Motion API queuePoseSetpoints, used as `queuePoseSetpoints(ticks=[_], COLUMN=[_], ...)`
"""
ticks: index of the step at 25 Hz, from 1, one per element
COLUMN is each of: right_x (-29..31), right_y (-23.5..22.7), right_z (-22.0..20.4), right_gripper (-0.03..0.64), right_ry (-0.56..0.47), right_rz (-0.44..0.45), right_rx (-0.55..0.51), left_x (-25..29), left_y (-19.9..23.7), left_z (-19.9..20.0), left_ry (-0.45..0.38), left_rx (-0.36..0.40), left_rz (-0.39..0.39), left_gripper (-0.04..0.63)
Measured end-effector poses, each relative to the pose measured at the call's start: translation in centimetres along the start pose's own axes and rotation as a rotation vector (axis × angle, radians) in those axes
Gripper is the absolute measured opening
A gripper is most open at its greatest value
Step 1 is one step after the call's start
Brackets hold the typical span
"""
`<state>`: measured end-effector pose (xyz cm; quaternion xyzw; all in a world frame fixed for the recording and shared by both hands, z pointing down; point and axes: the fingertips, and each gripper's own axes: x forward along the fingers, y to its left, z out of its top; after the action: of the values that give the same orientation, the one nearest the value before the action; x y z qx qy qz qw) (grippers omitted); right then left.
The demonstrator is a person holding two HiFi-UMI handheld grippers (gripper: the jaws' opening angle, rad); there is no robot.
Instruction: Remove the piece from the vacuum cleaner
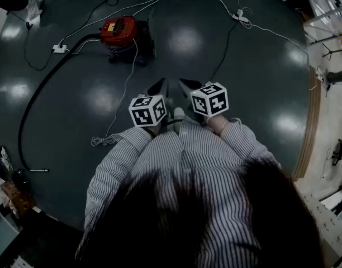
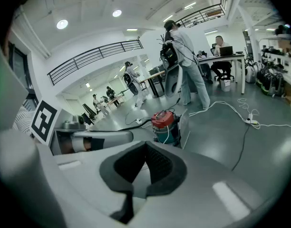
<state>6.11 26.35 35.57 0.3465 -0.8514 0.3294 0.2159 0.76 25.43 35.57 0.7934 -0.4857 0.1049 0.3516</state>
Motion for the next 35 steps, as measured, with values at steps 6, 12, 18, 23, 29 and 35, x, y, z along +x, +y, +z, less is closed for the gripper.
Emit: queuePoseSetpoints(ticks=[6, 12, 18, 23, 29, 35], right_x=[0.3, 0.8, 0.4, 0.0, 0.4, 3.7], right_y=[0.7, 0.9, 0.0, -1.6, -3.7, -5.6], right_z=[-0.2, -0.3, 0.8, 0.7, -1.2, -0.2], right_gripper=[0.002, 0.002, 0.002, 0.003, 0.003, 0.003], right_ry=[0.011, 0.025, -0.036, -0.045, 0.002, 0.052], right_rz=[0.011, 0.027, 0.051, 0.082, 0.103, 0.122], right_rx=[-0.009, -0.012, 0.075, 0.133, 0.212, 0.253], left_x=[-0.6, -0.5, 0.2, 1.6, 2.8, 5.4], left_y=[0.5, 0.7, 0.6, 0.1, -0.1, 4.1], left_z=[-0.4, -0.4, -0.4, -0.7, -1.4, -0.7], left_ry=[0.003, 0.004, 0.01, 0.004, 0.012, 0.024], left_rx=[-0.019, -0.031, -0.071, -0.112, -0.107, -0.186], left_rz=[0.008, 0.009, 0.015, 0.019, 0.034, 0.08], left_gripper=[-0.005, -0.005, -0.005, -0.005, -0.005, -0.005])
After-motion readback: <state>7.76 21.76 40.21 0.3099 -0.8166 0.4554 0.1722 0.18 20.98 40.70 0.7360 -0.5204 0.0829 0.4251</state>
